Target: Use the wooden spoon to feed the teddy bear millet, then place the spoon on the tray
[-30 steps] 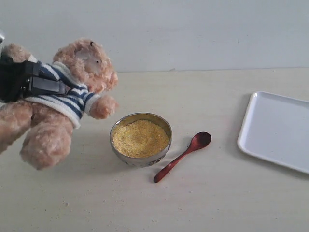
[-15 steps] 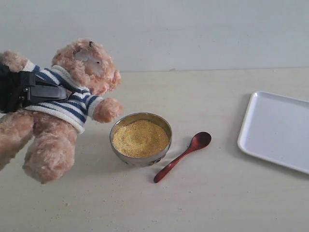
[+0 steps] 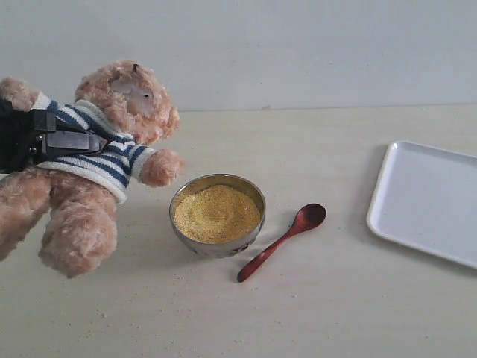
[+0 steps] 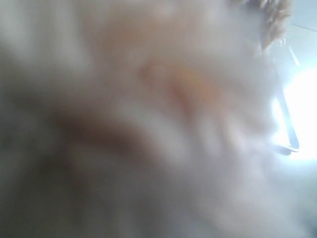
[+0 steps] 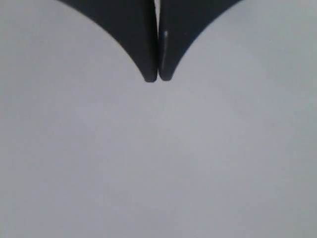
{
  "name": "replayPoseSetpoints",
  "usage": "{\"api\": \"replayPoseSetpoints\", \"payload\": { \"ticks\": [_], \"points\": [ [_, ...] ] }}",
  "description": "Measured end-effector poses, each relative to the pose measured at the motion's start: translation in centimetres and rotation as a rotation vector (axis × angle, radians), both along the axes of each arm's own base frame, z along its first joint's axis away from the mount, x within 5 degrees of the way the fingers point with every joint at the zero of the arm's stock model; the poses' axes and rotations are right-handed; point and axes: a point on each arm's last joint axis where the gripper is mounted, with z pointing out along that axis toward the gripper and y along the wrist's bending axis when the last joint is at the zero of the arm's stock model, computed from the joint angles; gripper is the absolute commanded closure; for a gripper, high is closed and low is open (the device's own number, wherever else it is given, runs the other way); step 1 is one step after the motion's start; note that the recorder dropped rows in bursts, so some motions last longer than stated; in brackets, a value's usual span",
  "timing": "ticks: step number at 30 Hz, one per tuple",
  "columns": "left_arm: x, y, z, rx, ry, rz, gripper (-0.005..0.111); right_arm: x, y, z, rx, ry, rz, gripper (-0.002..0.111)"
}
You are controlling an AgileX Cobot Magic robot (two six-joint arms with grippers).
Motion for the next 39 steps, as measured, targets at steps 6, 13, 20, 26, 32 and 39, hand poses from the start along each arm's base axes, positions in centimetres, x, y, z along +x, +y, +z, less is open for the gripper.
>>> {"api": "replayPoseSetpoints", "payload": {
  "ticks": [6,13,20,26,32,39],
  "points": [
    [0.1,0.1,0.0,0.011,-0.011,0.006,0.102,5.6,3.8,8.8,-0.717,-0.04,0.051,0.108],
    [0.0,0.1,-0.1,0.021,-0.011,-0.004,0.102,18.6,2.2,4.8,-0.963,0.922,-0.046,0.108],
    [0.0,0.1,0.0,0.018,-0.013,-0.002,0.102,21.9,7.1,0.4,-1.051,1.193,0.356,0.108],
    [0.0,0.1,0.0,0.018,-0.013,-0.002,0.102,20.3,15.1,-1.9,-1.027,1.018,0.621,0.108],
    [0.0,0.1,0.0,0.018,-0.013,-0.002,0.102,19.8,17.8,-4.4,-1.008,1.035,0.68,0.091],
    [0.0,0.1,0.0,0.018,-0.013,-0.002,0.102,20.2,18.2,-6.0,-0.97,1.102,0.683,0.03]
  ]
}}
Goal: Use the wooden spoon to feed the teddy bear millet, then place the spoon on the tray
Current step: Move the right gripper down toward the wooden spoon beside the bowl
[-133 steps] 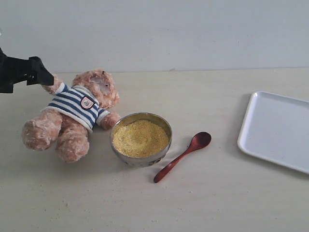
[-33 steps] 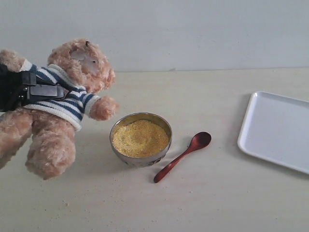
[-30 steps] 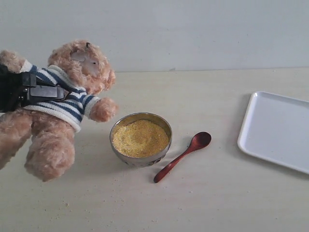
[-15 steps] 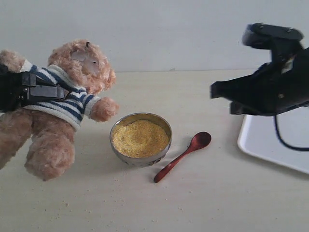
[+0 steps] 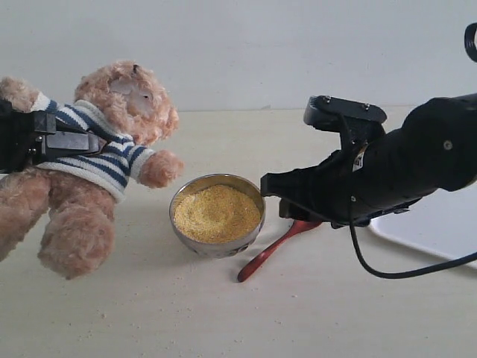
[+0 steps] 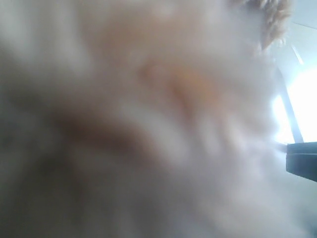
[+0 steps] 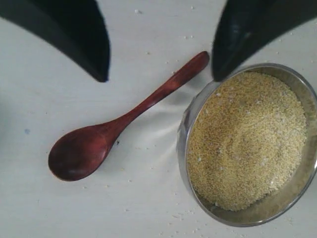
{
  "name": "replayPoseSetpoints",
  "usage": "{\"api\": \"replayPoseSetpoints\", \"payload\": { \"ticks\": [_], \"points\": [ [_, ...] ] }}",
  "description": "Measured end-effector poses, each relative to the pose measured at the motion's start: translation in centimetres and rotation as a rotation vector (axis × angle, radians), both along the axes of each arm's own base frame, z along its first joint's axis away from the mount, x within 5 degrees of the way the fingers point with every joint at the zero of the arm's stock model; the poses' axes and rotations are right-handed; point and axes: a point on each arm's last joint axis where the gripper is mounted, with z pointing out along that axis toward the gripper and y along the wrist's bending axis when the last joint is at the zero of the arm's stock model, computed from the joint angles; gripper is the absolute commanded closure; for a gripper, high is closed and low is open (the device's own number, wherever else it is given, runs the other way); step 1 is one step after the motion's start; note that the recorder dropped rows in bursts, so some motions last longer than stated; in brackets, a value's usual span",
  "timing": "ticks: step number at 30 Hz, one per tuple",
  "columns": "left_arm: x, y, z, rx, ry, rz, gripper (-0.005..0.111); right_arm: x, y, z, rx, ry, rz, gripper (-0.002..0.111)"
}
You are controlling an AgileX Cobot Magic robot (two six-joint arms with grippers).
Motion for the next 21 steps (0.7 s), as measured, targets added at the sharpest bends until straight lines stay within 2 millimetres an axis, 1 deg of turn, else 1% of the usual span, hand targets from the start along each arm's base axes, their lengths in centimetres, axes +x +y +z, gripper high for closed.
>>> {"api": "replayPoseSetpoints", "payload": {
  "ticks": [4,12,15,21],
  "points": [
    [0.0,0.0,0.0,0.0,0.0,0.0,0.102,0.2,0.2,-0.5,0.004,0.0,-0.009,0.032],
    [0.0,0.0,0.0,0.0,0.0,0.0,0.102,0.6,0.6,-3.1,-0.035,0.068,-0.016,0.032],
    [0.0,0.0,0.0,0.0,0.0,0.0,0.102,0.8,0.7,-3.8,-0.038,0.078,-0.026,0.032],
    [0.0,0.0,0.0,0.0,0.0,0.0,0.102,1.3,1.0,-4.6,-0.02,0.064,-0.053,0.032]
  ]
}}
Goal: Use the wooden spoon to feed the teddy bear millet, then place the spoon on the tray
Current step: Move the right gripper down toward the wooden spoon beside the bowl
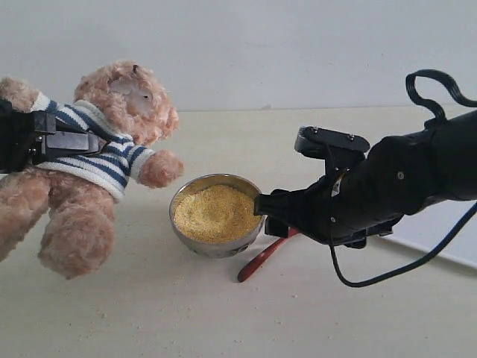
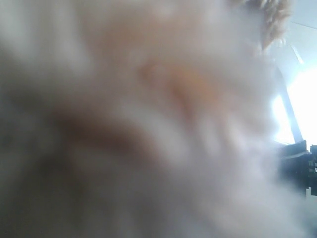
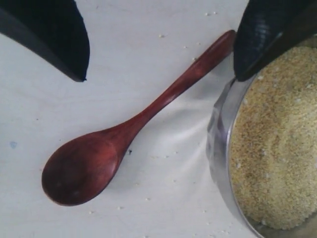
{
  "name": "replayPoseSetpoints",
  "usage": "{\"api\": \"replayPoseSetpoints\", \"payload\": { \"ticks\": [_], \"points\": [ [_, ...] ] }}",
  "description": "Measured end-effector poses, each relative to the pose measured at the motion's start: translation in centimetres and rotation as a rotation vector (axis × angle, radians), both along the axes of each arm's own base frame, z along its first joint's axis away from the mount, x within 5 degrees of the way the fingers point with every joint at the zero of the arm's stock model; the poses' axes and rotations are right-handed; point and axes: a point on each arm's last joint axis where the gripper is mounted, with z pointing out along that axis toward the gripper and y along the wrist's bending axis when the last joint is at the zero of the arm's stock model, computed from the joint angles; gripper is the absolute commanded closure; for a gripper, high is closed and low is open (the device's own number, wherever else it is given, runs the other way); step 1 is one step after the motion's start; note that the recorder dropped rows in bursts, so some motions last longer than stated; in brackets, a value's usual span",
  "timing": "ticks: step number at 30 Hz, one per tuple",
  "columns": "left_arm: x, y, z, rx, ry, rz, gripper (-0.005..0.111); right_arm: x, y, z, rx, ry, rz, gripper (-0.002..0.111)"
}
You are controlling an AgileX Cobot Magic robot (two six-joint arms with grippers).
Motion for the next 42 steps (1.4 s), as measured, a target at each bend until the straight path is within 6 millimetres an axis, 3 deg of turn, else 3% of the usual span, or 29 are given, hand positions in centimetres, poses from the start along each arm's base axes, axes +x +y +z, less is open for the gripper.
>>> {"api": "replayPoseSetpoints", "payload": {
  "ticks": [8,18,25,34,42],
  "points": [
    [0.0,0.0,0.0,0.0,0.0,0.0,0.102,1.4,0.4,-0.8,-0.077,0.007,0.058,0.032],
    [0.0,0.0,0.0,0.0,0.0,0.0,0.102,2.3,-0.1,0.2,-0.245,0.005,0.111,0.032],
    [0.0,0.0,0.0,0.0,0.0,0.0,0.102,3.3,0.5,1.4,-0.212,-0.01,0.051,0.032],
    [0.0,0.0,0.0,0.0,0.0,0.0,0.102,3.4,0.5,-1.8,-0.264,0.109,0.019,0.032],
    [0.0,0.0,0.0,0.0,0.0,0.0,0.102,3.3,2.2,-1.8,-0.177,0.055,0.016,0.032]
  ]
}}
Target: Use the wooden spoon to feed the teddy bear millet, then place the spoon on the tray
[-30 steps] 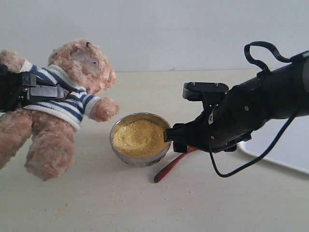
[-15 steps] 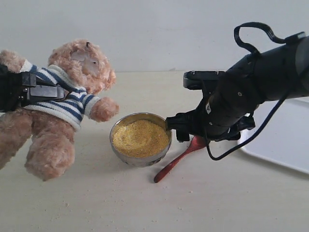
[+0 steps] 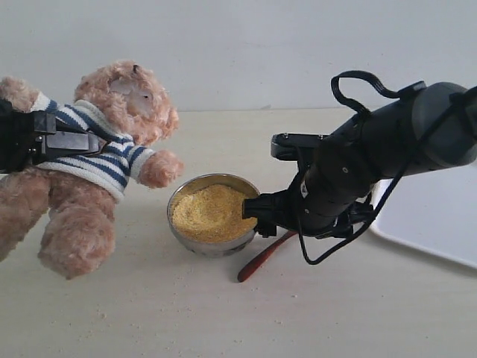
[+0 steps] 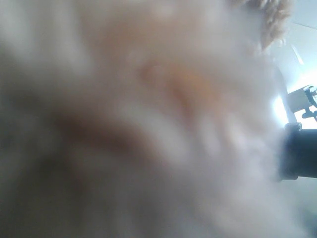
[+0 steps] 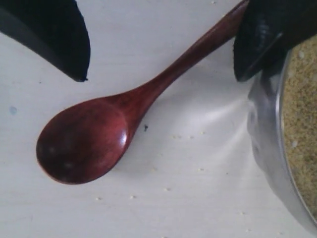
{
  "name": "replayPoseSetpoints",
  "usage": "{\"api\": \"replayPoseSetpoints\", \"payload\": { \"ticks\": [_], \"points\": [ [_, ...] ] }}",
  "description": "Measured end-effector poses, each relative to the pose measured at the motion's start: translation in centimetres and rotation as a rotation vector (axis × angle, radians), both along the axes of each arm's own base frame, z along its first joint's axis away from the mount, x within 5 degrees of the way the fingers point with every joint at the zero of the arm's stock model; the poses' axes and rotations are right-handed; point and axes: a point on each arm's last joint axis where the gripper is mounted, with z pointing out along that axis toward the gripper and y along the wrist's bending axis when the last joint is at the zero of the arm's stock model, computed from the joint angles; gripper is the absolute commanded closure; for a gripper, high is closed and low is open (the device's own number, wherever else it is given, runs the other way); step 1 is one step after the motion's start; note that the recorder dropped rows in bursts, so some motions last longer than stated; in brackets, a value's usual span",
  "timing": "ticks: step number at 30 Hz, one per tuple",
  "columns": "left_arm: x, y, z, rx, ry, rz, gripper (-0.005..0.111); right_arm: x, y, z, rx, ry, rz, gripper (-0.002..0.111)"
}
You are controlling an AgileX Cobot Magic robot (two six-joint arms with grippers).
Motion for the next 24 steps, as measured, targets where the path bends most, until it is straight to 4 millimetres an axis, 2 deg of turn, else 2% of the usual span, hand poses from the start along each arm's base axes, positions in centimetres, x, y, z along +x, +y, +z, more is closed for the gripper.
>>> {"api": "replayPoseSetpoints", "payload": {
  "ticks": [10,17,24],
  "points": [
    [0.0,0.0,0.0,0.0,0.0,0.0,0.102,0.0,0.0,0.0,0.018,0.003,-0.03,0.032],
    [0.0,0.0,0.0,-0.001,0.0,-0.001,0.102,0.0,0.0,-1.6,-0.019,0.049,-0.035,0.032],
    [0.0,0.0,0.0,-0.002,0.0,-0.003,0.102,-0.1,-0.1,-1.7,-0.026,0.057,-0.036,0.032]
  ]
}}
